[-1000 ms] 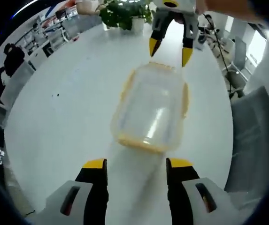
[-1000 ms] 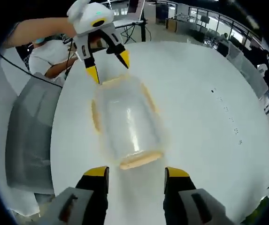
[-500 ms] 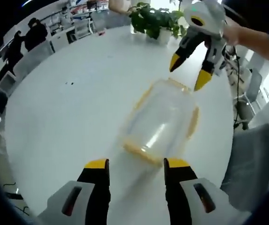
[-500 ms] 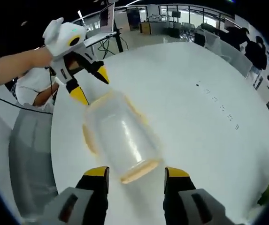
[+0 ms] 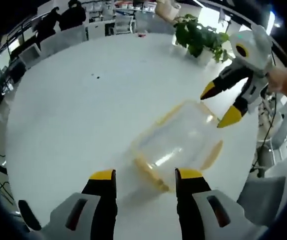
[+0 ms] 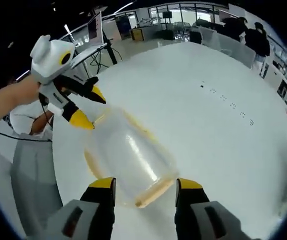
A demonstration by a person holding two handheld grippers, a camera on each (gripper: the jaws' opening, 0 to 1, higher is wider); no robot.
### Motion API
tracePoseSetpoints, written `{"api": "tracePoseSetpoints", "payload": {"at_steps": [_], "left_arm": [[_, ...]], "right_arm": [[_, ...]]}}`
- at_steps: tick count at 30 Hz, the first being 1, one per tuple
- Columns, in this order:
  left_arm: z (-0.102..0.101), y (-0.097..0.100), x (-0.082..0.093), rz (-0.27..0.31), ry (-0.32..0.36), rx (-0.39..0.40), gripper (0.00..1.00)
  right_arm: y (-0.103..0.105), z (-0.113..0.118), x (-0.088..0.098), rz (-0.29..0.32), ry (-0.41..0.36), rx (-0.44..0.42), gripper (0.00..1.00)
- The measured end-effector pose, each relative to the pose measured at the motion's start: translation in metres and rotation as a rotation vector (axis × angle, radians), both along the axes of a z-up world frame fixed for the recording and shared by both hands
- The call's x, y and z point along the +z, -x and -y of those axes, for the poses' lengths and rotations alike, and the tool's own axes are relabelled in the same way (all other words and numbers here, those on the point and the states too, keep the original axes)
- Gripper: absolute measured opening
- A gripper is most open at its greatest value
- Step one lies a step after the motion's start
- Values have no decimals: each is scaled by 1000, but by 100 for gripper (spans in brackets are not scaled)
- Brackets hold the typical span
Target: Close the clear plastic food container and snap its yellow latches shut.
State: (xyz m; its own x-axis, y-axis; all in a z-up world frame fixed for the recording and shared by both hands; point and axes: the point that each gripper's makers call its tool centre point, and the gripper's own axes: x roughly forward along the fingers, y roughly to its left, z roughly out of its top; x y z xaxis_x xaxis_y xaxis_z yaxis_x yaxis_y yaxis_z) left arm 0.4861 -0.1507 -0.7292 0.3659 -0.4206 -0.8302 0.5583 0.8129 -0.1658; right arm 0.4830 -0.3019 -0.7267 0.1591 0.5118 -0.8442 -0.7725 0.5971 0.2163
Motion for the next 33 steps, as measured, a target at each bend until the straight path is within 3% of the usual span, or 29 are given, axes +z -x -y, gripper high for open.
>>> {"api": "tracePoseSetpoints", "payload": {"at_steps": [8, 10, 14, 18, 20, 23, 27, 31, 32, 33], "left_arm": [[5, 1, -2, -40, 92, 148, 44], [8, 3, -5, -52, 110, 165, 44], [9, 7, -11, -65, 99, 160, 44], [20, 11, -8, -110, 168, 175, 33], [19, 10, -9, -96, 138, 159, 33], [19, 10, -9, -101, 149, 183, 33], [20, 11, -9, -84, 148, 186, 31], [21, 10, -10, -103, 149, 180, 29], [26, 9, -10, -116, 173, 166, 27], [21, 10, -10, -147, 156, 212, 27]], "right_arm": [[0, 3, -7, -33, -17, -122, 44], [4, 2, -9, -73, -39, -171, 42], [5, 5, -15, -98, -36, -204, 40], [8, 1, -16, -111, -63, -218, 39], [8, 1, -16, -111, -66, -216, 39], [12, 0, -17, -170, -96, -262, 38], [11, -1, -17, -143, -85, -239, 37], [9, -2, -19, -168, -87, -248, 35], [-12, -9, -18, -117, -120, -327, 34], [1, -12, -17, -235, -110, -323, 33]]}}
